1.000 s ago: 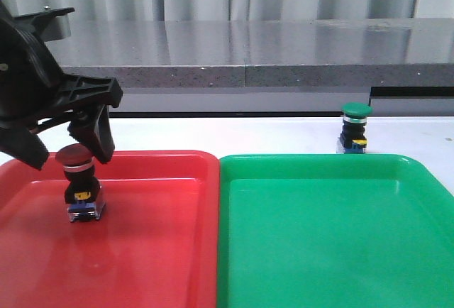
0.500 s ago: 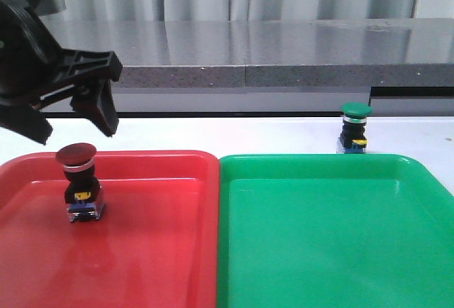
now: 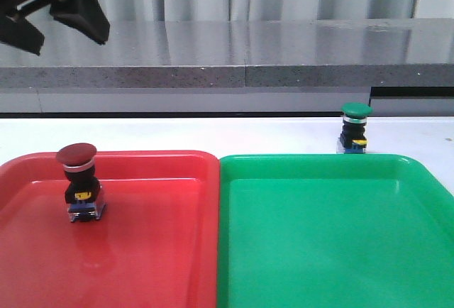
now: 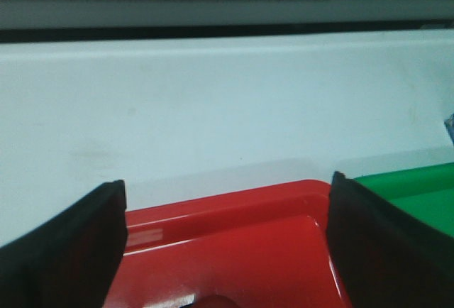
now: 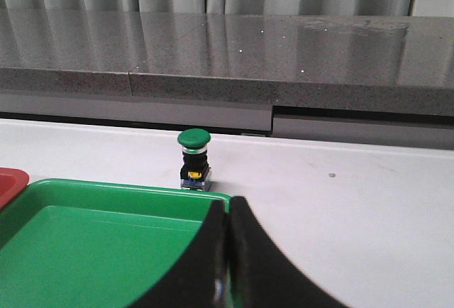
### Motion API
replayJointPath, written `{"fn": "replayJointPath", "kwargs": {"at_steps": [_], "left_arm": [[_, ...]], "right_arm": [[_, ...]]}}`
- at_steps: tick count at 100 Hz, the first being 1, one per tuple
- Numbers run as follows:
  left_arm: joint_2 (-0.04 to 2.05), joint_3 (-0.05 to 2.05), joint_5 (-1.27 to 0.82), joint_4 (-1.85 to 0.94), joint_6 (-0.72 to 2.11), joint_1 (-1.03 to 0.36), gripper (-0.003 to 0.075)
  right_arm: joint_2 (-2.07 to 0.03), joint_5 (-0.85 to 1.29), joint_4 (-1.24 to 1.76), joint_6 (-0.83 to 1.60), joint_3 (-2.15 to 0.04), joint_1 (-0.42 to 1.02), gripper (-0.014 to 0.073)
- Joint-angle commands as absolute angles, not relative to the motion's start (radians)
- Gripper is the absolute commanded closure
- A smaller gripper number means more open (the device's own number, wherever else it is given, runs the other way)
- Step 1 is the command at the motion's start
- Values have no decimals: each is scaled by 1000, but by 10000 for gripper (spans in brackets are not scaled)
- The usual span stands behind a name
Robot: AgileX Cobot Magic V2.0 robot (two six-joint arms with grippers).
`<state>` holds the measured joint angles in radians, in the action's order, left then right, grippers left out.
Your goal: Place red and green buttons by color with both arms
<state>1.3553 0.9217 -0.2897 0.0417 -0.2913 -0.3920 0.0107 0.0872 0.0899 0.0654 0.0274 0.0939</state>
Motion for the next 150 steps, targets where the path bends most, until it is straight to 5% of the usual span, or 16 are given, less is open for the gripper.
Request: {"fn": "replayJointPath", "kwargs": {"at_steps": [1,73,104,136,150], "left_arm": [[1273,924,-188,49,-301,-392,164],[697,565,-128,79,-301,-251,221],[514,499,-155,115,-301,-251,403],[509,498,-152,126,-301,-251,735],[509,498,-152,128,-301,-251,739]], "right_arm": [[29,9,82,68,13,90,704],[29,9,82,68,13,90,704],[29,9,82,68,13,90,704],[29,9,82,68,13,90,704],[29,9,82,68,13,90,704]]}}
